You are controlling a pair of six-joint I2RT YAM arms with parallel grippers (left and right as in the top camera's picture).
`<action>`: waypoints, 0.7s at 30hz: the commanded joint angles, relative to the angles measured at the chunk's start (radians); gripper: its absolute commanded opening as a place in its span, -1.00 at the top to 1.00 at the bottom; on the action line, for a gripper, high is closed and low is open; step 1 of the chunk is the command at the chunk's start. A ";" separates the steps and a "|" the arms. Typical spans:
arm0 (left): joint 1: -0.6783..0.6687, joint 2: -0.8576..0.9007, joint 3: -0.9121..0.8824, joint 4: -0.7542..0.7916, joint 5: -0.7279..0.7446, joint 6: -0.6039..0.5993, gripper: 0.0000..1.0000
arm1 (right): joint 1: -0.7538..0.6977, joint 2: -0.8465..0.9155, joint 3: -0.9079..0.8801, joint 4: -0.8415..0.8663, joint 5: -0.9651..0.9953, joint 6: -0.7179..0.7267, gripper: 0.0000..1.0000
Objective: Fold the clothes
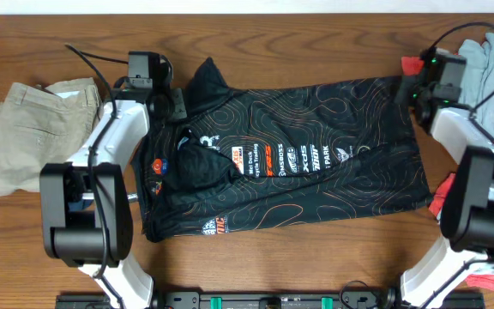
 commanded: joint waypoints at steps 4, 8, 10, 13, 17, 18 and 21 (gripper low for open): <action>-0.002 -0.015 -0.006 -0.031 -0.002 -0.001 0.88 | -0.008 -0.022 0.018 -0.027 -0.007 0.011 0.85; -0.002 -0.015 -0.006 -0.023 -0.002 -0.001 0.88 | -0.008 0.018 0.018 0.006 -0.004 0.011 0.51; -0.002 -0.015 -0.006 -0.023 -0.002 -0.001 0.88 | -0.009 0.049 0.018 0.043 -0.004 0.011 0.29; -0.002 -0.015 -0.006 -0.023 -0.001 -0.001 0.87 | -0.008 0.108 0.018 0.124 -0.008 0.013 0.06; -0.002 -0.015 -0.006 -0.024 -0.001 -0.001 0.88 | 0.005 0.181 0.018 0.224 -0.019 0.024 -0.03; -0.002 -0.015 -0.006 -0.024 -0.001 -0.001 0.86 | 0.010 0.194 0.018 0.241 -0.019 0.031 -0.04; -0.002 -0.015 -0.006 -0.024 -0.002 -0.001 0.88 | 0.023 0.226 0.019 0.288 -0.019 0.042 -0.04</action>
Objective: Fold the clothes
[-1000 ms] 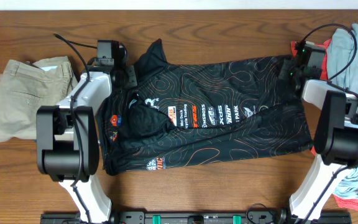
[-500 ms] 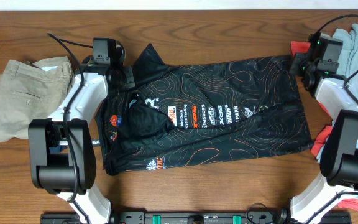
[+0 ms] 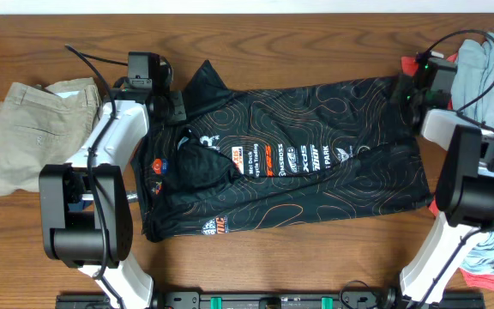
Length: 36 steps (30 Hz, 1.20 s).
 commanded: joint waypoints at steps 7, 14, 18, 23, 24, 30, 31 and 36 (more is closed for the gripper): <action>-0.003 -0.011 -0.006 -0.003 -0.001 -0.001 0.87 | 0.037 0.063 0.011 0.074 -0.008 0.034 0.03; -0.003 -0.011 -0.006 -0.008 -0.001 -0.001 0.88 | 0.034 0.068 0.011 0.067 0.012 0.034 0.29; -0.003 -0.011 -0.006 -0.011 -0.001 -0.001 0.88 | 0.033 0.068 0.011 0.069 0.026 0.034 0.30; -0.003 -0.011 -0.006 -0.011 -0.001 -0.001 0.88 | 0.034 0.071 0.011 0.072 0.030 0.034 0.25; -0.003 -0.011 -0.006 -0.011 -0.001 -0.001 0.87 | 0.035 0.072 0.011 0.072 0.030 0.034 0.27; -0.003 -0.011 -0.006 -0.011 -0.001 -0.001 0.88 | 0.035 0.072 0.011 0.072 0.030 0.034 0.93; -0.003 -0.011 -0.006 -0.011 -0.001 -0.001 0.88 | 0.035 0.072 0.011 0.072 0.030 0.034 0.98; -0.003 -0.011 -0.006 -0.011 -0.002 0.000 0.87 | 0.023 0.053 0.026 0.041 0.030 0.033 0.98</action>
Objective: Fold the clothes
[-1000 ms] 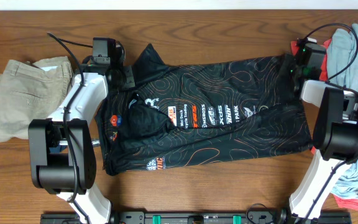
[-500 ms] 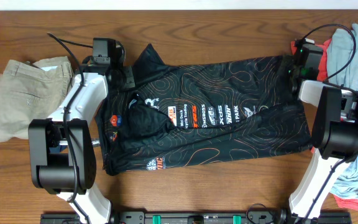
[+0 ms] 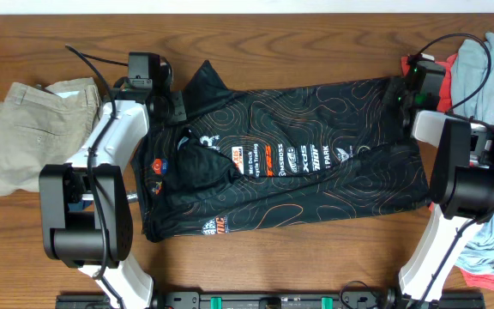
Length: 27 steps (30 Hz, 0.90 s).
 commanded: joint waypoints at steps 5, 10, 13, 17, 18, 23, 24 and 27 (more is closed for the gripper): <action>-0.002 -0.011 -0.006 -0.008 -0.001 -0.001 0.88 | -0.022 -0.086 0.026 -0.124 0.012 0.003 0.98; -0.002 -0.015 -0.006 -0.042 0.006 -0.001 0.88 | -0.030 -0.212 0.026 -0.332 0.022 -0.006 0.98; -0.002 -0.028 -0.006 -0.066 0.051 -0.001 0.88 | -0.032 -0.285 0.026 -0.454 0.052 -0.008 0.98; -0.002 -0.067 -0.005 -0.103 0.078 -0.002 0.88 | -0.036 -0.369 0.026 -0.583 0.086 -0.008 0.98; -0.002 -0.080 -0.006 -0.112 0.077 -0.002 0.88 | -0.039 -0.386 0.026 -0.611 0.089 -0.008 0.98; -0.002 -0.157 -0.006 -0.209 0.077 -0.002 0.88 | -0.049 -0.440 0.026 -0.764 0.089 -0.008 0.98; -0.001 -0.171 -0.006 -0.232 0.077 -0.002 0.87 | -0.049 -0.441 0.026 -0.791 0.089 -0.008 0.98; -0.001 -0.209 -0.006 -0.299 0.076 -0.002 0.88 | -0.049 -0.441 0.026 -0.867 0.090 -0.008 0.98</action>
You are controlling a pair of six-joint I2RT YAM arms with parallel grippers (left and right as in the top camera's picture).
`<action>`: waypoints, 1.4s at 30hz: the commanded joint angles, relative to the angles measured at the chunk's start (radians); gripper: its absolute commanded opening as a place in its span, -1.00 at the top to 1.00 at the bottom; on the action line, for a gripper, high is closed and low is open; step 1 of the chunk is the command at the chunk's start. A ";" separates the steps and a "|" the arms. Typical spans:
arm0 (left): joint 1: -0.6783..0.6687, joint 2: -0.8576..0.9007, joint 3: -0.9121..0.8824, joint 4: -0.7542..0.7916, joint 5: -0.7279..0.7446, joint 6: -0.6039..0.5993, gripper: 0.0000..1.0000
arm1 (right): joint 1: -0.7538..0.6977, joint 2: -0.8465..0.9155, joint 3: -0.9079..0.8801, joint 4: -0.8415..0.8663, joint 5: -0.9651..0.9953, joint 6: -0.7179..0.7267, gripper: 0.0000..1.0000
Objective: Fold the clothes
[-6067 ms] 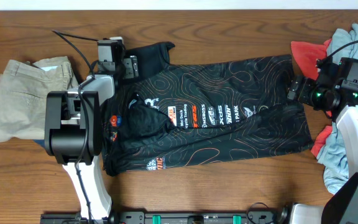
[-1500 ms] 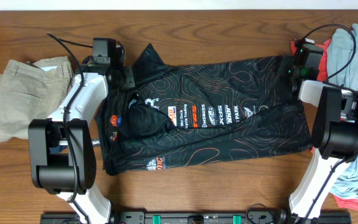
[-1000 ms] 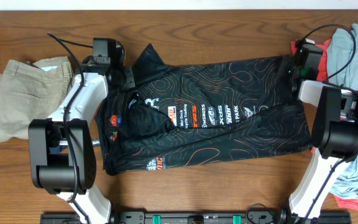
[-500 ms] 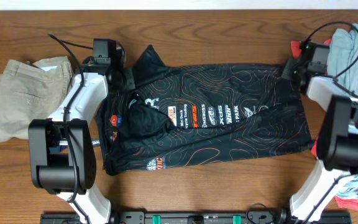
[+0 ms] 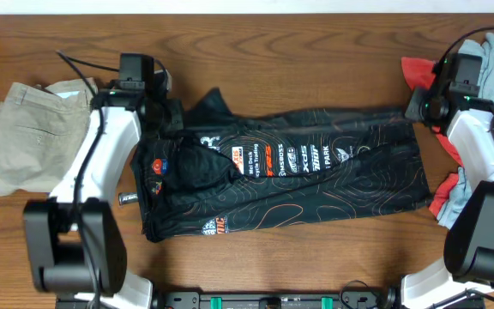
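Note:
A black jersey (image 5: 316, 184) with orange contour lines and sponsor logos lies spread across the middle of the table. Its far edge is bunched and stretched taut between my two grippers. My left gripper (image 5: 168, 112) sits at the jersey's far left corner by the sleeve, apparently shut on the cloth. At the far right corner, my right gripper (image 5: 413, 109) likewise looks shut on the cloth. From overhead the fingertips themselves are mostly hidden by the wrists and fabric.
Folded khaki trousers (image 5: 26, 137) lie at the left edge. A pile of clothes stands at the right: a red piece (image 5: 417, 70), light blue-grey garments and more red cloth (image 5: 447, 190). Cables trail from both wrists.
The jersey's far edge, which lay flat further back, now sits nearer the front and is bunched between the grippers. Both grippers have shifted forward; the right wrist now points in from the right.
At first the jersey lay flat with my left gripper at its far left corner and my right gripper near its far right corner. The right arm then changed its pose at that corner while the cloth stayed still. Now both grippers hold the far edge drawn forward.

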 commanded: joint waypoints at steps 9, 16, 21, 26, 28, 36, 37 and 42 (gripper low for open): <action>0.000 -0.054 -0.003 -0.226 0.005 -0.055 0.88 | -0.030 -0.014 0.006 -0.193 0.127 0.000 0.98; 0.042 -0.073 -0.003 -0.362 0.005 -0.143 0.88 | -0.074 -0.014 0.006 -0.287 0.185 0.023 0.98; 0.071 -0.105 -0.003 -0.435 0.005 -0.158 0.88 | -0.104 -0.014 0.007 -0.326 0.138 0.031 0.98; 0.076 -0.137 -0.003 -0.513 0.005 -0.158 0.88 | -0.119 -0.014 0.009 -0.390 0.105 0.031 0.98; 0.076 -0.140 -0.003 -0.551 0.005 -0.158 0.88 | -0.122 -0.014 0.009 -0.404 0.098 0.031 0.98; 0.076 -0.140 -0.011 -0.670 0.005 -0.157 0.88 | -0.122 -0.014 0.009 -0.417 0.095 0.031 0.98; 0.076 -0.140 -0.015 -0.679 0.005 -0.158 0.88 | -0.122 -0.014 0.009 -0.418 0.095 0.031 0.97; 0.076 -0.140 -0.042 -0.690 0.005 -0.158 0.87 | -0.121 -0.014 0.009 -0.418 0.095 0.031 0.98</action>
